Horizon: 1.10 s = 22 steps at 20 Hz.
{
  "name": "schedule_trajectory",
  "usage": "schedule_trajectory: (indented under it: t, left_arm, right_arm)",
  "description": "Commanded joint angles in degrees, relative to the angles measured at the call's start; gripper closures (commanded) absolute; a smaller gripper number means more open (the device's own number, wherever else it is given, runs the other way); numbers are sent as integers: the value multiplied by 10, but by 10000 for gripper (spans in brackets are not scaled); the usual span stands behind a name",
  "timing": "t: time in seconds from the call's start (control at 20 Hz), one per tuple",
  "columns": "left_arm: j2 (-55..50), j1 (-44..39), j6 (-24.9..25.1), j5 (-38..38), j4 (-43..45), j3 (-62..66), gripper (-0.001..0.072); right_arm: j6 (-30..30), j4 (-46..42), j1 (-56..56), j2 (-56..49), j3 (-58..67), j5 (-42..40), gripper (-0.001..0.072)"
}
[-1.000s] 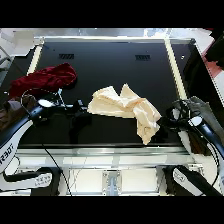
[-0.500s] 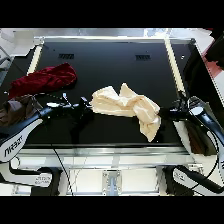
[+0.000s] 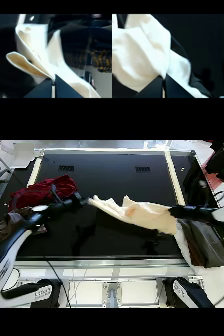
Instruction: Fold the shirts.
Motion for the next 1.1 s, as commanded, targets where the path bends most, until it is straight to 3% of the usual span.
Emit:
schedule_trajectory:
  t: [0.0, 0.1, 0.25, 0.4, 0.6, 0.65, 0.8, 0.85, 0.95, 1.05]
  left_arm:
    - [155, 53, 98, -2, -27, 28, 696]
    - [269, 96, 125, 1, -17, 38, 697]
    - [416, 134, 102, 22, 67, 67, 698]
    - [478, 138, -64, -9, 281, 106, 698]
    - [453, 138, -247, -189, 533, 107, 698]
    - [435, 138, -276, -226, 569, 107, 698]
    - [364, 126, -279, -273, 578, 95, 697]
    - [335, 114, -274, -266, 579, 85, 697]
    - [258, 83, -273, -240, 579, 64, 696]
    - [172, 56, -273, -200, 578, 54, 673]
  right_arm:
    - [40, -94, 0, 121, 87, 90, 699]
    - [40, -98, 0, 181, 157, 113, 699]
    - [52, -96, 0, 220, 267, 112, 699]
    - [52, -79, 0, 201, 339, 84, 699]
    - [52, -14, 0, 107, 348, -1, 699]
    - [52, 24, 0, 63, 348, -5, 699]
    - [52, 119, 20, -95, 348, 7, 691]
    - [52, 129, 38, -154, 348, 9, 636]
    - [54, 135, 75, -260, 348, 5, 383]
    - [54, 139, 108, -340, 348, -24, 368]
